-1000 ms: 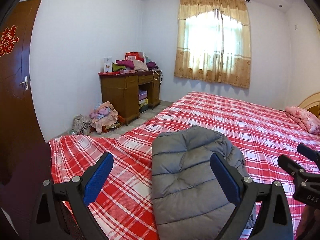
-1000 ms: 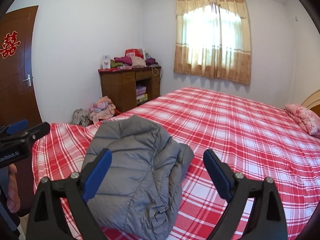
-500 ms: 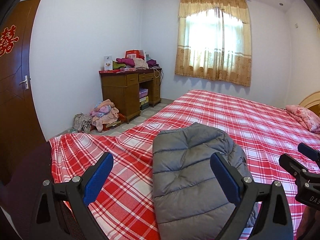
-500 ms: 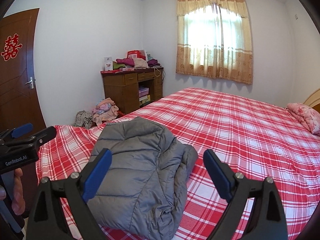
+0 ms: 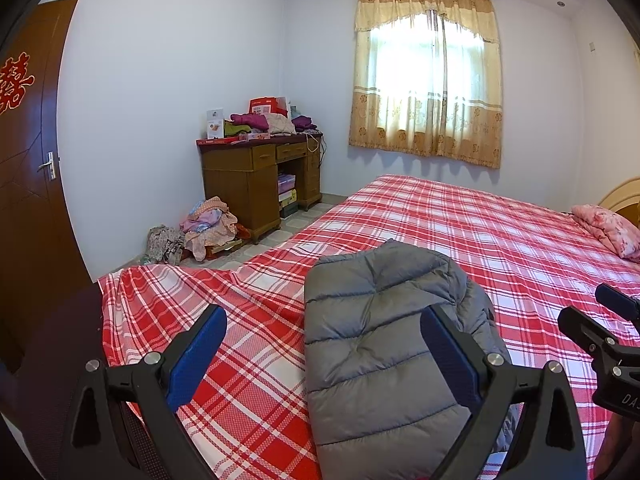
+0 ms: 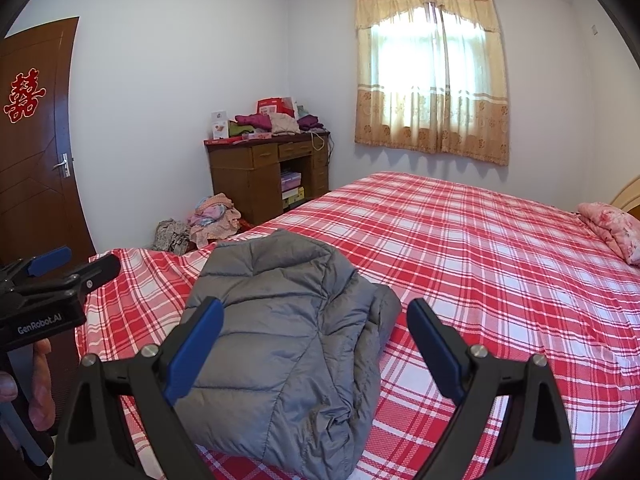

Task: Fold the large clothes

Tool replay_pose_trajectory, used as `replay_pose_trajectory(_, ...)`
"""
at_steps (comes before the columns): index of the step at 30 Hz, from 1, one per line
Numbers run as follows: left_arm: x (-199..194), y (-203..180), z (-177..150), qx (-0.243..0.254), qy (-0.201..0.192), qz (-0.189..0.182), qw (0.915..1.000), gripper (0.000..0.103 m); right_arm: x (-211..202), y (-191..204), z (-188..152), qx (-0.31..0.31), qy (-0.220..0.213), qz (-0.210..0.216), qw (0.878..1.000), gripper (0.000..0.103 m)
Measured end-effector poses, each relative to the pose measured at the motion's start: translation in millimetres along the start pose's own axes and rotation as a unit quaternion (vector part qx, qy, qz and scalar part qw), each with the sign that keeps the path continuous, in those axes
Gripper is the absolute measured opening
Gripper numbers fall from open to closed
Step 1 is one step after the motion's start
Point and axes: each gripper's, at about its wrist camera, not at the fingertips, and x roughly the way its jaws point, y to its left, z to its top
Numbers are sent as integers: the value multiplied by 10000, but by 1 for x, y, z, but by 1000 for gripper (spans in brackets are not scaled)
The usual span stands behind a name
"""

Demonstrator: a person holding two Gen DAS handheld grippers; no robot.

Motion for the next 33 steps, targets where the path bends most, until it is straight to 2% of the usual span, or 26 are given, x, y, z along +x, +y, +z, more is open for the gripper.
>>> replay_pose_trajectory(33, 6, -1, -1, 7, 99, -61, 9999, 98, -1, 5, 0, -44, -32, 52, 10000, 95)
